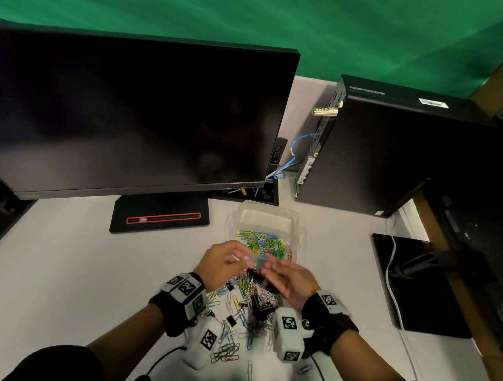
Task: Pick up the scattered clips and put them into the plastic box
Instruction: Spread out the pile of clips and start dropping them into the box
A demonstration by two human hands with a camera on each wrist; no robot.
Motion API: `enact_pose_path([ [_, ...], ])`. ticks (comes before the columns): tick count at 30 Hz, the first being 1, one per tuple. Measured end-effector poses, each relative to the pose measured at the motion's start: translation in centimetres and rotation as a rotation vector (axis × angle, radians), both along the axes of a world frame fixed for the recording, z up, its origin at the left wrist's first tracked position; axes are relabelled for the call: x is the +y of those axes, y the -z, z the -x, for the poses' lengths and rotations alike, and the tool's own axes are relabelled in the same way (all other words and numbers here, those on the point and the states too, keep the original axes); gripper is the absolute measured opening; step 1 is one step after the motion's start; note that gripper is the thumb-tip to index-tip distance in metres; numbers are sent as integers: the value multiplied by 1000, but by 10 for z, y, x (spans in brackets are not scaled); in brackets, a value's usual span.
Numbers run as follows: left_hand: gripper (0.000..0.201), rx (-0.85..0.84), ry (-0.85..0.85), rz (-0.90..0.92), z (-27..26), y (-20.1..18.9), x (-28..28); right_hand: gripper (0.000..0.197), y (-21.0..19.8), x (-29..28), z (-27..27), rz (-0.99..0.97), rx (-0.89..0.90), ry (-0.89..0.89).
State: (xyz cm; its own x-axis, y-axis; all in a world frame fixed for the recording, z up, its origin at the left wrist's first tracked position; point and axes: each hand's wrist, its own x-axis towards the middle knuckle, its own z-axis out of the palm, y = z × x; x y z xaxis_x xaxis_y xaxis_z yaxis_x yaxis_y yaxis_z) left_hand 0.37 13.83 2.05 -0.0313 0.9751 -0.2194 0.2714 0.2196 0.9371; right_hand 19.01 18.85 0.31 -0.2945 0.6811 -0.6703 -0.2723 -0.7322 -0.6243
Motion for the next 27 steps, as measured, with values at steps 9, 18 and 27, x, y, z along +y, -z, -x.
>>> enact_pose_path([
  [9, 16, 544, -130, 177, 87, 30, -24, 42, -14, 69, 15, -627, -746, -466],
  [18, 10, 588, -161, 268, 105, 42, -36, 29, -30, 29, -6, -729, -763, -677],
  [27, 19, 569, -8, 200, 83, 28, -35, 40, 3, -42, -58, -603, -882, -846],
])
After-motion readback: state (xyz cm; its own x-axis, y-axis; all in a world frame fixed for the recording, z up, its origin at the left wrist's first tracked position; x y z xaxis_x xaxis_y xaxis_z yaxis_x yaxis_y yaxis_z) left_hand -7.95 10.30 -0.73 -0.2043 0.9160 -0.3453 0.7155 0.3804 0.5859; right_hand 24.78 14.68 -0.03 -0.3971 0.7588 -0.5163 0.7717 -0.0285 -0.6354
